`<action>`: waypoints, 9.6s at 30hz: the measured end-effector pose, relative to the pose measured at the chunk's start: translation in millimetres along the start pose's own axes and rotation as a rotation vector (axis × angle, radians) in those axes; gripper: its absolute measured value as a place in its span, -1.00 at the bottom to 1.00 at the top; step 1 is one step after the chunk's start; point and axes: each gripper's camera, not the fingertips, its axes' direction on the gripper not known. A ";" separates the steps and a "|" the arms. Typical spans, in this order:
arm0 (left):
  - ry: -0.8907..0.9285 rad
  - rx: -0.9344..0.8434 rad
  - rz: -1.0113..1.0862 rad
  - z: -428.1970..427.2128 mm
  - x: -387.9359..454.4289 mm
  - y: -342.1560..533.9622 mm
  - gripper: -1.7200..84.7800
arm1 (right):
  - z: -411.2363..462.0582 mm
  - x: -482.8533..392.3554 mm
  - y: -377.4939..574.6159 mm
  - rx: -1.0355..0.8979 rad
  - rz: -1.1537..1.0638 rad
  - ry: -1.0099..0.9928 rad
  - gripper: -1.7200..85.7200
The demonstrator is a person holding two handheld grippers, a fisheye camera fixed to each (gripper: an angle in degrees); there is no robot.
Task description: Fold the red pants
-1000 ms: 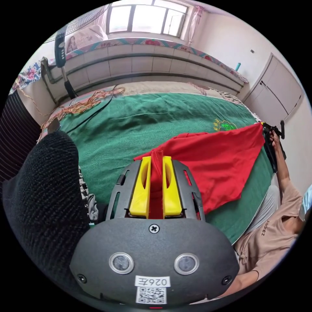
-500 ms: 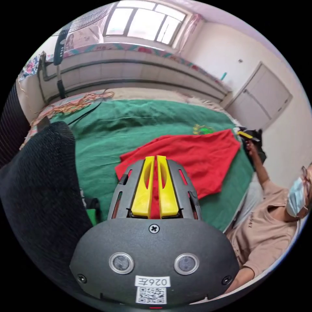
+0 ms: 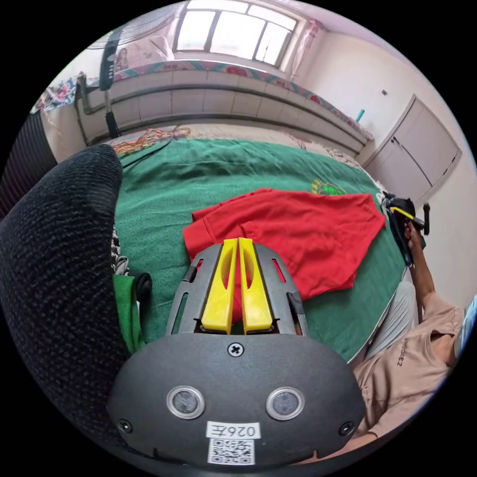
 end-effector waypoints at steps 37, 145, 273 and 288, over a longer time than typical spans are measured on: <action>-0.097 0.233 0.142 -119.9 0.1 -95.7 -0.98 | -46.9 -181.1 -9.0 0.317 -0.196 -0.583 -0.98; 0.789 -0.213 -0.084 116.0 86.9 -256.7 -0.53 | 16.2 -212.8 86.6 -0.084 -0.415 -0.962 -0.87; 0.539 -0.335 0.446 81.4 525.3 -510.1 -0.95 | -11.5 147.4 160.6 0.159 -0.031 -0.911 -0.90; 0.720 -0.143 0.067 63.0 132.8 -307.5 -0.95 | -14.1 -150.0 48.5 0.032 -0.372 -0.943 -0.89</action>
